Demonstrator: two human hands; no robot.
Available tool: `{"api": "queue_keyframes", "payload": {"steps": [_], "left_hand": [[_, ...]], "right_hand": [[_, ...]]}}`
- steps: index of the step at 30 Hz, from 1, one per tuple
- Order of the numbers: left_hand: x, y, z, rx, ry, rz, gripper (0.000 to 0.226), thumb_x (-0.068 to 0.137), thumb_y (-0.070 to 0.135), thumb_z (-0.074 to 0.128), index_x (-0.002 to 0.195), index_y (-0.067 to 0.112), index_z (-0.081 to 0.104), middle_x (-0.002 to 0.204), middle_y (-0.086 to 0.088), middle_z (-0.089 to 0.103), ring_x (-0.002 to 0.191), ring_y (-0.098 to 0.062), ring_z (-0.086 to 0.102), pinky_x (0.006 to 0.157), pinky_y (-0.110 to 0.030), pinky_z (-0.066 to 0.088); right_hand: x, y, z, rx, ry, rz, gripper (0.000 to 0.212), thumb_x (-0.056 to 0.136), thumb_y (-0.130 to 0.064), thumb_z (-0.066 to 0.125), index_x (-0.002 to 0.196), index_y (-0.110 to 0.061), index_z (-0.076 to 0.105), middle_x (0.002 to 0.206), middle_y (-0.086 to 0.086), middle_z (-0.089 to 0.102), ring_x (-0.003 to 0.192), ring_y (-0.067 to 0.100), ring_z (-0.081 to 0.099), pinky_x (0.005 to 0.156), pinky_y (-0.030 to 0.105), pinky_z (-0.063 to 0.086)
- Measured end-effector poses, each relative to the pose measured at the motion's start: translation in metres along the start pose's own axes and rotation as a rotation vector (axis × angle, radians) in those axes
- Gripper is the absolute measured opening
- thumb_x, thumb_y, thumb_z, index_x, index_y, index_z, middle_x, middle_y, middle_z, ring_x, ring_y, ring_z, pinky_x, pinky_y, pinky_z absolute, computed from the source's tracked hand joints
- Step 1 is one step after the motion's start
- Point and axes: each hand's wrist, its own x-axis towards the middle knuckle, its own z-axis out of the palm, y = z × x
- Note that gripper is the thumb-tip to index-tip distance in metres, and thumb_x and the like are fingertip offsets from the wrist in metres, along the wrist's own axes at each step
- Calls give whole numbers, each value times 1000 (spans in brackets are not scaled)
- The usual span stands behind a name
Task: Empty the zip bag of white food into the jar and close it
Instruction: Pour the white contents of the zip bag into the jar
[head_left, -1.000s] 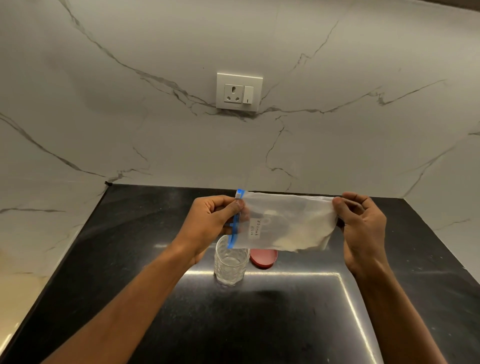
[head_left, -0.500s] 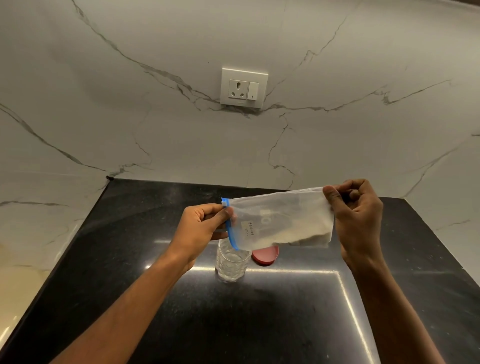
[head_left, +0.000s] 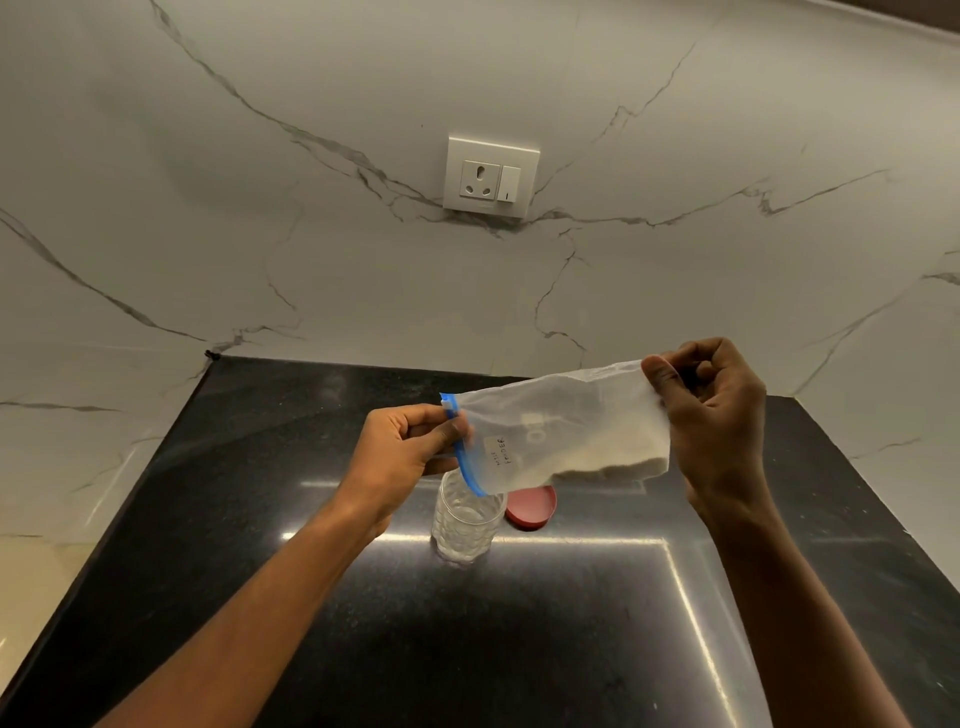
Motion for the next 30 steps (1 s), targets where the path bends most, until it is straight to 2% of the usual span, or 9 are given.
{"api": "queue_keyframes", "payload": {"steps": [4, 9, 17, 21, 30], "left_hand": [[1, 0, -3, -6, -2, 3, 19, 93, 13, 74, 110, 16, 80, 102, 1, 84, 96, -18, 82, 75, -29, 67], [2, -1, -8, -5, -16, 1, 20, 94, 11, 73, 113, 13, 80, 101, 1, 85, 96, -19, 82, 75, -27, 67], [4, -3, -13, -16, -41, -8, 25, 94, 13, 73, 118, 9, 78, 108, -6, 83, 99, -22, 81, 85, -37, 67], [5, -2, -14, -35, -66, 2, 20, 93, 13, 74, 112, 15, 79, 105, -2, 84, 98, -20, 81, 79, -31, 67], [8, -5, -17, -54, -89, 27, 20, 95, 10, 73, 114, 13, 79, 105, 0, 84, 100, -18, 81, 78, -27, 66]], "right_hand": [[1, -7, 4, -5, 2, 1, 19, 96, -19, 74, 92, -30, 60, 93, 7, 67, 86, 25, 64, 80, 43, 59], [0, -13, 8, -35, 4, -15, 20, 96, -19, 75, 92, -31, 59, 89, 2, 67, 83, 20, 64, 80, 42, 60], [-1, -23, 12, -76, 7, -31, 20, 95, -19, 75, 92, -32, 60, 89, 0, 68, 84, 20, 66, 79, 42, 60], [-2, -25, 9, -85, 16, -25, 20, 96, -19, 75, 92, -32, 60, 90, 2, 68, 84, 22, 65, 78, 44, 60], [-7, -30, 11, -82, 21, -50, 20, 95, -19, 75, 92, -34, 62, 89, 0, 69, 82, 19, 65, 74, 32, 57]]}}
